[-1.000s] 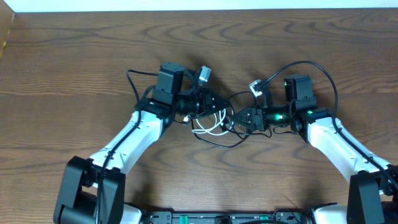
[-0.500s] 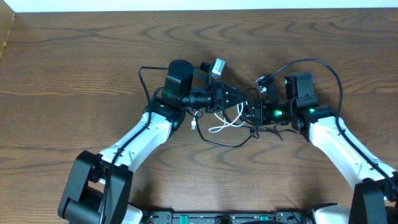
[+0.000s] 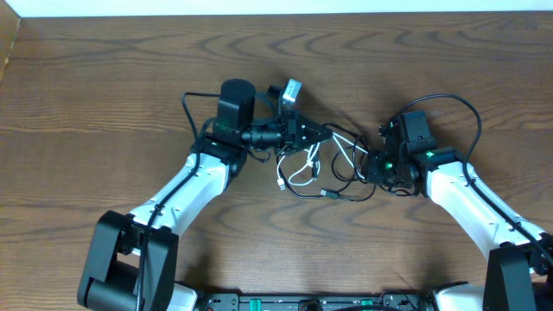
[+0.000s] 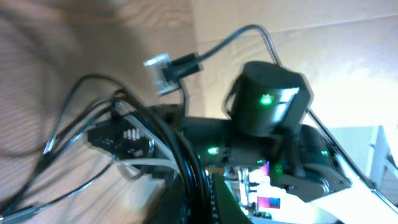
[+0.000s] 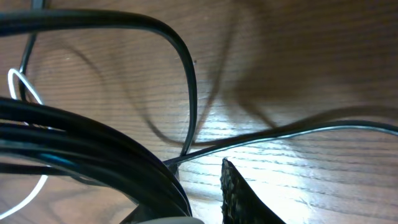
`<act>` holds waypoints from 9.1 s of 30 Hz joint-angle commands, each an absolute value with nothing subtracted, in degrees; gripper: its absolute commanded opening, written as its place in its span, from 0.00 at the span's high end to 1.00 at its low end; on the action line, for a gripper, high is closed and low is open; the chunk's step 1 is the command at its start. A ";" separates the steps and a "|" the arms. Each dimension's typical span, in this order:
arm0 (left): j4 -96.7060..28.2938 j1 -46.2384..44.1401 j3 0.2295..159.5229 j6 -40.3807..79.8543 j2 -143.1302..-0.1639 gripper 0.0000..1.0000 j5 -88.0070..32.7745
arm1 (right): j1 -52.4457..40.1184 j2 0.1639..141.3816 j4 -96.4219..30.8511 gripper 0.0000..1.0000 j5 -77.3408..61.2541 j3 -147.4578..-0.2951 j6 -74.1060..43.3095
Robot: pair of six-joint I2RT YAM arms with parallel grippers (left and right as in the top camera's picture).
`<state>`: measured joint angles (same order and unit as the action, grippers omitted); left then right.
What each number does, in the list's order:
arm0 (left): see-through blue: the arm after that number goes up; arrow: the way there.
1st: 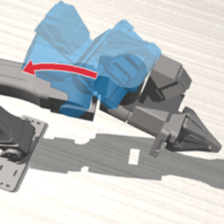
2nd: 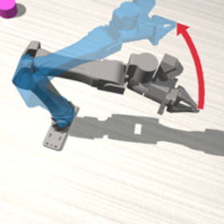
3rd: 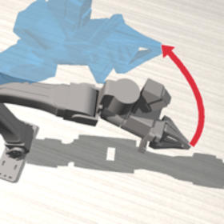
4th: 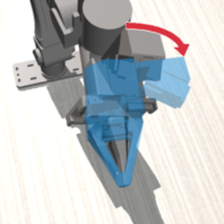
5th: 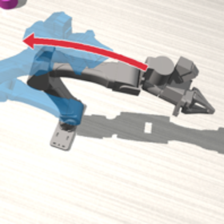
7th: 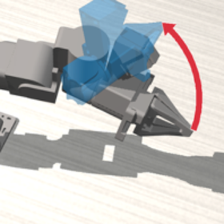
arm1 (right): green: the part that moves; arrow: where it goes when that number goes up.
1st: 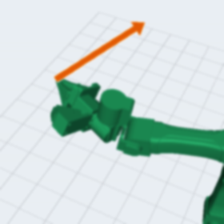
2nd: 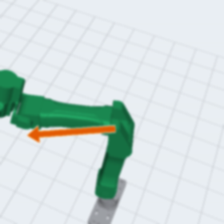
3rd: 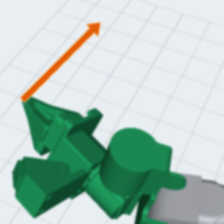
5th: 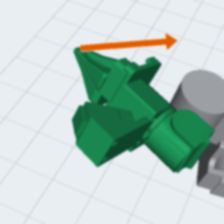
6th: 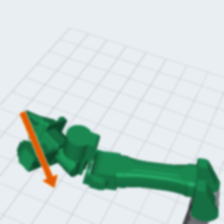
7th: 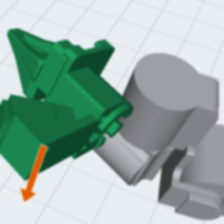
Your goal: Untangle cables
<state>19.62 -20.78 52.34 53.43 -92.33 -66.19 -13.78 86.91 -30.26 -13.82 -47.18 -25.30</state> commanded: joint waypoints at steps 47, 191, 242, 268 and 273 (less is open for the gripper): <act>-16.56 -26.85 53.58 16.27 -90.65 0.39 -17.28 | -12.27 87.79 -29.63 0.60 -17.10 -45.67 -21.58; -16.49 -33.98 69.34 19.84 -64.66 0.93 -32.03 | -19.62 81.56 -29.17 0.43 -0.40 -50.87 -29.80; 6.11 -32.14 69.25 47.97 -71.90 0.93 -31.92 | -20.45 82.78 -6.17 0.88 -35.42 -50.89 -24.53; -19.51 -17.76 69.25 31.07 -71.00 0.93 -22.85 | -13.15 82.78 -41.67 0.99 -0.60 -50.87 -38.63; -15.90 -13.47 69.25 31.11 -69.76 0.93 -22.90 | -6.31 82.78 -42.46 0.94 -0.80 -50.87 -38.79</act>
